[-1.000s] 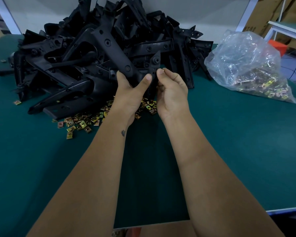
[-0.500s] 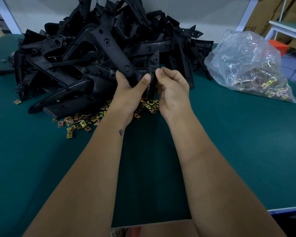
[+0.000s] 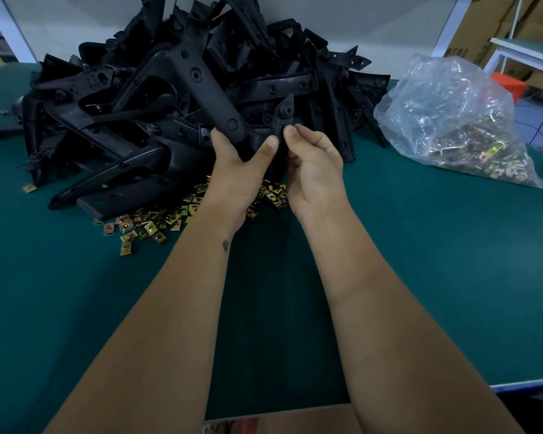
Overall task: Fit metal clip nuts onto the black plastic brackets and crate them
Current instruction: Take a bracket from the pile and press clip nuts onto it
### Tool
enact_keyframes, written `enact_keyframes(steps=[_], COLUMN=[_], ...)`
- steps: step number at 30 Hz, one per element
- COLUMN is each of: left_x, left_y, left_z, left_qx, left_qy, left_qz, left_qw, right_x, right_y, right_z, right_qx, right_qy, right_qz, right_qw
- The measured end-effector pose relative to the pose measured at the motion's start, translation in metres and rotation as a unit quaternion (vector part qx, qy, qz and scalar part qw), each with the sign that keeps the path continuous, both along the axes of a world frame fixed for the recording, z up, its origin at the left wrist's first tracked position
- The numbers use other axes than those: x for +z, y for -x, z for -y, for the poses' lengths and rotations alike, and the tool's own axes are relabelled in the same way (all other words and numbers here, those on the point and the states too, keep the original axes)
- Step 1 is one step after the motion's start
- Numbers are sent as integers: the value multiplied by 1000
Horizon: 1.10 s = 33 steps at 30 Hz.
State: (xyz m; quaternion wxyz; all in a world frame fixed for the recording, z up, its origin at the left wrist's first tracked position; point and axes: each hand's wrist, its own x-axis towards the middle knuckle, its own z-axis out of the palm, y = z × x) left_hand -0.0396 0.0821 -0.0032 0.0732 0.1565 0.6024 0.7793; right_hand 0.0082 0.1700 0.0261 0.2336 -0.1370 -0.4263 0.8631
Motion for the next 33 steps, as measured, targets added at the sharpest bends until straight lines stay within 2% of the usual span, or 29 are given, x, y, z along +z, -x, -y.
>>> enact_keyframes(steps=[3,7,9,13,18,23,28,33], left_x=[2,3,4,5,7,5,4,4], left_y=[0,-1,-1,-2,-6,-6,-4,-4], left_z=[0,1,0,-4,-6,-6,-7,-7], left_qx=[-10,-38,-37,-39,-60,-55,-49,-49], left_qy=[-27,-115,-142,-146,-118,-87,-70,-97], left_qz=[34,93,115,116,92,80,72,92], left_qw=[999,988,982,982,987,991,994,990], right_x=[1,2,1,-2,-10,-11,-11,-11], right_y=[1,2,2,1,2,1,1,2], right_z=[1,4,4,4,7,5,5,6], right_qx=[-4,-36,-65,-102,-134,-192,-192,-183], right_qy=[-23,-67,-122,-306,-456,-495,-526,-540], right_qz=[0,5,8,32,108,124,125,130], right_qw=[1000,997,990,946,873,838,819,811])
